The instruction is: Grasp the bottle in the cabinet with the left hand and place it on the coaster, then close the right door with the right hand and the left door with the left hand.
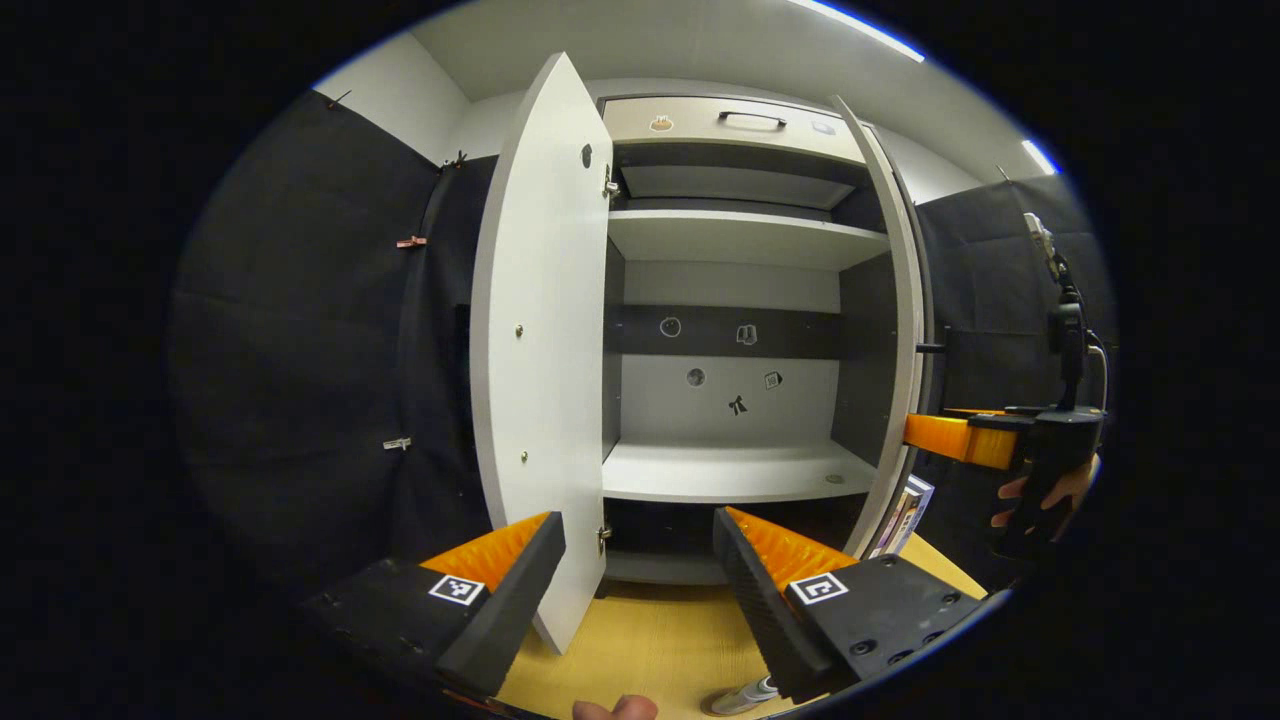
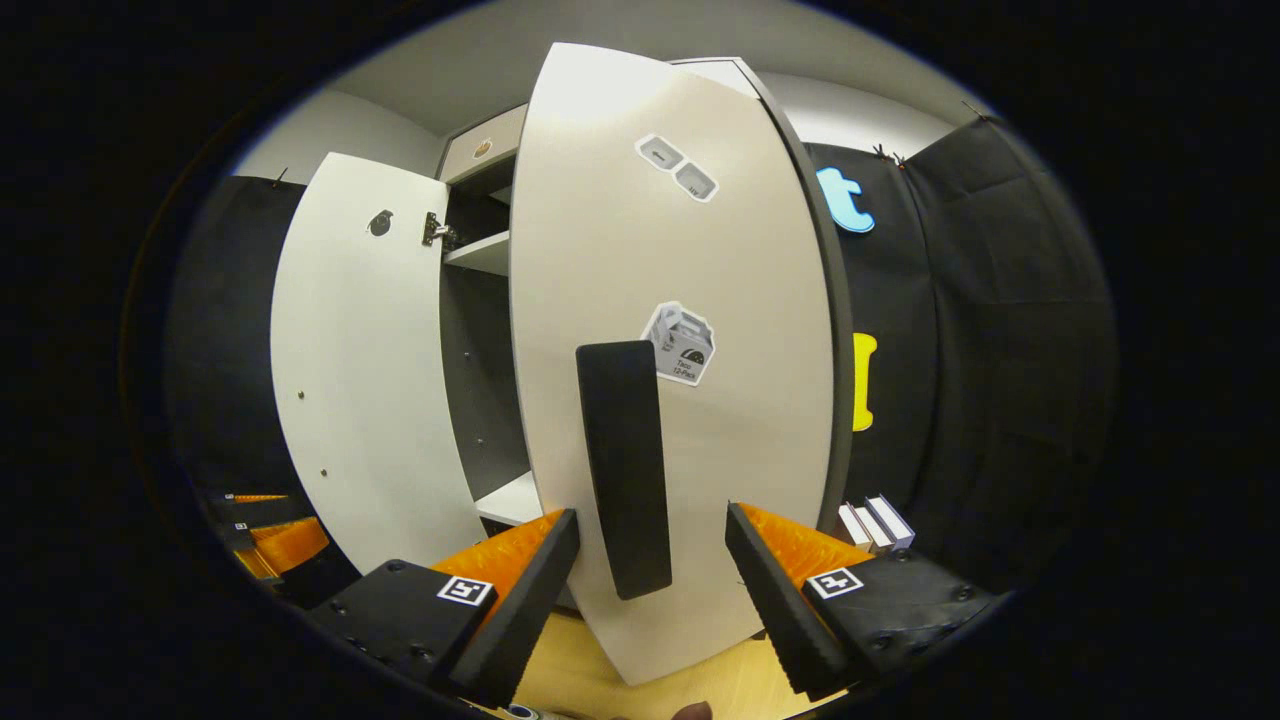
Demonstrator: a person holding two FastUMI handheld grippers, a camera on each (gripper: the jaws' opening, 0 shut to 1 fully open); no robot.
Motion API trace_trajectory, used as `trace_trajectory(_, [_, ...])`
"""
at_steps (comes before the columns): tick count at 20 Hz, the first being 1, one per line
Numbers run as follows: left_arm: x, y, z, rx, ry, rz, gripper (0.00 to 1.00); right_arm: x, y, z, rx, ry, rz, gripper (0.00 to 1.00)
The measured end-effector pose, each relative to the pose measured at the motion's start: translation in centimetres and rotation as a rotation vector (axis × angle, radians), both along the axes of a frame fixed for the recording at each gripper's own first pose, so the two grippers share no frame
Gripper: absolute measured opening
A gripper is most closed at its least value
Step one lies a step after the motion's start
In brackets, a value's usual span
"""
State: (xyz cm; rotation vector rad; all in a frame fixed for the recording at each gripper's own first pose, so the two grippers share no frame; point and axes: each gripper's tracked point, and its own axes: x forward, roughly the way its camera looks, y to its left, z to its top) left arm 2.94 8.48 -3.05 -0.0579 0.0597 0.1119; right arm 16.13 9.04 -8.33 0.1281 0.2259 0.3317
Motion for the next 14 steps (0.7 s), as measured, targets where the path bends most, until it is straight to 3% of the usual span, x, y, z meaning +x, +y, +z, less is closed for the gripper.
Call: trace_trajectory(14, [-1.8,3.5,-0.3,0.009,0.015,0.087,0.95,6.1,4.1,-1.4,-0.003,-0.024,-0.017,0.98])
